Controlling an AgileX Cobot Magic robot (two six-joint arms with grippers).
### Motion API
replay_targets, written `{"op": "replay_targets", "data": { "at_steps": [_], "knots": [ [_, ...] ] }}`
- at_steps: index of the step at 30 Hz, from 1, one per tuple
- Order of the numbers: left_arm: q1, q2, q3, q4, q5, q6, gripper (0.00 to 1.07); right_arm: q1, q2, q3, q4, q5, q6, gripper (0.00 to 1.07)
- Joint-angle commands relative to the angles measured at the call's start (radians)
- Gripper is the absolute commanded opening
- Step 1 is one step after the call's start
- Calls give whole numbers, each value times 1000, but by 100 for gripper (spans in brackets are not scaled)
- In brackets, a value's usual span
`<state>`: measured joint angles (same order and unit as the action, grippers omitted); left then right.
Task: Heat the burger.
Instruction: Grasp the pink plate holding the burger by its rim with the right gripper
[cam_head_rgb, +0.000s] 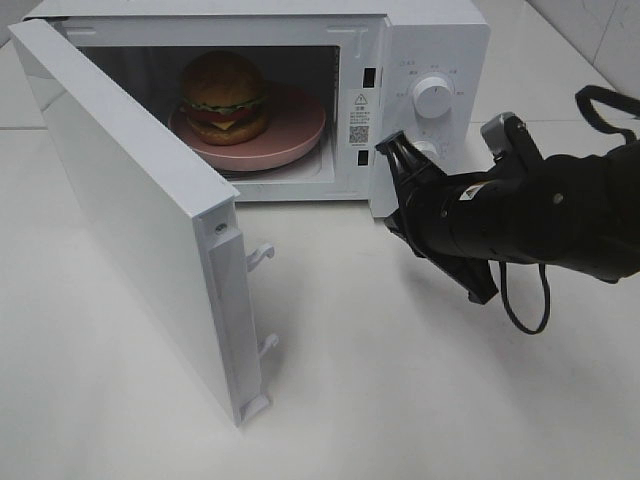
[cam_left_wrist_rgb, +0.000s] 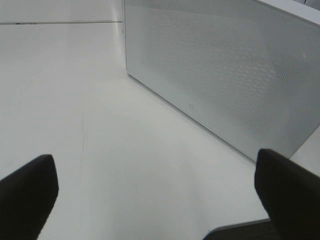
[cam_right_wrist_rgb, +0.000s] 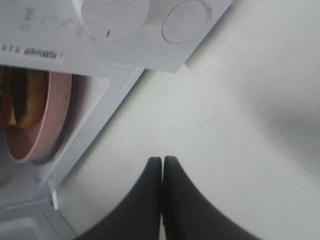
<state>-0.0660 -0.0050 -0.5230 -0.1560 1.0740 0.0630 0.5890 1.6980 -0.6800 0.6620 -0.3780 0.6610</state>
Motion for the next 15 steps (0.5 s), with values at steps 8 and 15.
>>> {"op": "replay_targets", "data": {
  "at_steps": [8, 15],
  "knots": [
    [3, -17, 3, -6, -11, -2, 100, -4, -107, -1, -70, 243, -380, 2],
    [3, -17, 3, -6, -11, -2, 100, -62, -150, -69, -332, 552, -438, 2]
  ]
}}
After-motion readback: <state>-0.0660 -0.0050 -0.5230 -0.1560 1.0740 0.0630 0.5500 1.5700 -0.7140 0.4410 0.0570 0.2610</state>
